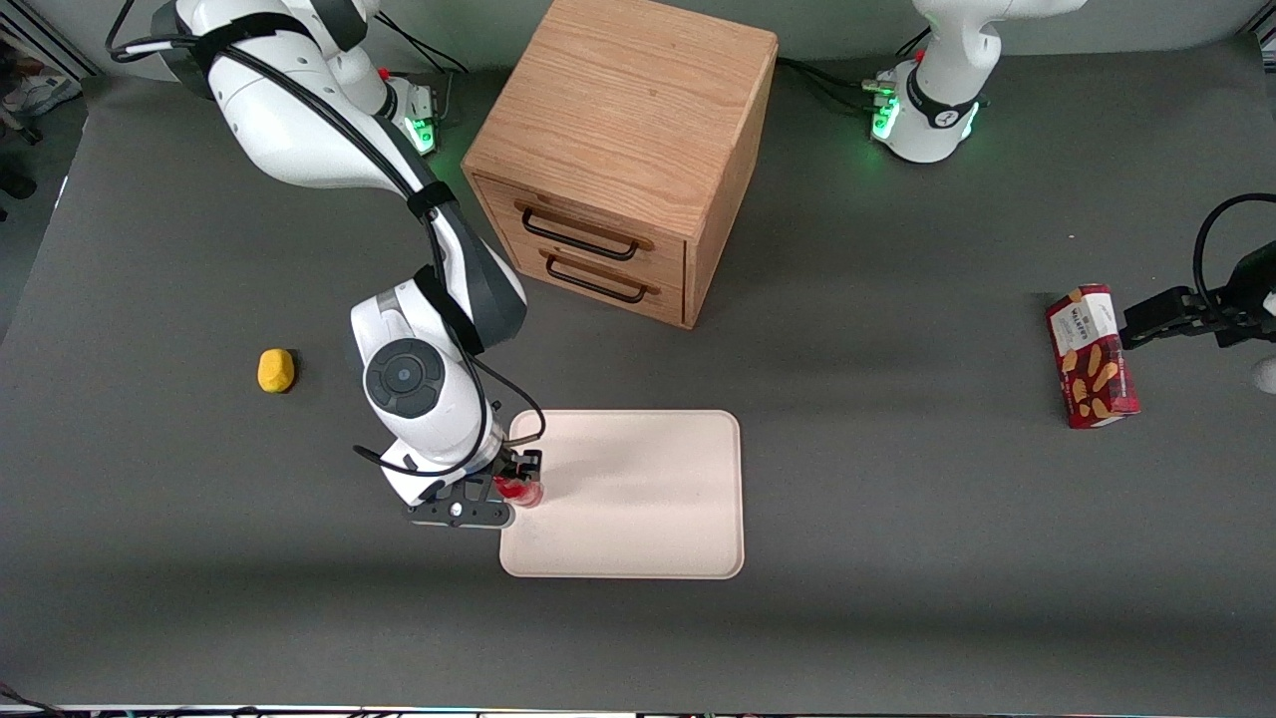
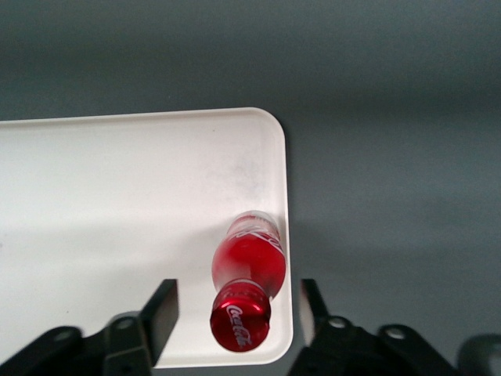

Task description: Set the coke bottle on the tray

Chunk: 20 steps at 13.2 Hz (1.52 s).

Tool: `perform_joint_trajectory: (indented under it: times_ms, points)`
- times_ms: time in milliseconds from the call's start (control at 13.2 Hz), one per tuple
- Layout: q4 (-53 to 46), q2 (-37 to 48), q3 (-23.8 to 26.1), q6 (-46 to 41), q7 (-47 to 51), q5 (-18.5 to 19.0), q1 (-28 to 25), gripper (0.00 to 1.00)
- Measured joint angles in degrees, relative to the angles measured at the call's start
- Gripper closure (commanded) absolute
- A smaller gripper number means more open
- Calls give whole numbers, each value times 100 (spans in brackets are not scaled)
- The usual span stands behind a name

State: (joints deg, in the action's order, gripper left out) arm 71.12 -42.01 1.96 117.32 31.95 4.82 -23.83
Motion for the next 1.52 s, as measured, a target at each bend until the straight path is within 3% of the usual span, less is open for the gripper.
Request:
perform_joint_trajectory:
  times_ms: [304,760,988,1368,1520]
  points:
    - [-58,476,5,-704,0,0,-13,0]
    - [-76,2009,69,-2584,-4,1,-44,0]
    - [260,2683,65,-2969,-193,8,74,0]
    - [1363,3715,99,-2926,-1899,-29,1334,0]
    - [1751,4034,128,-2779,-2485,-237,1873,0]
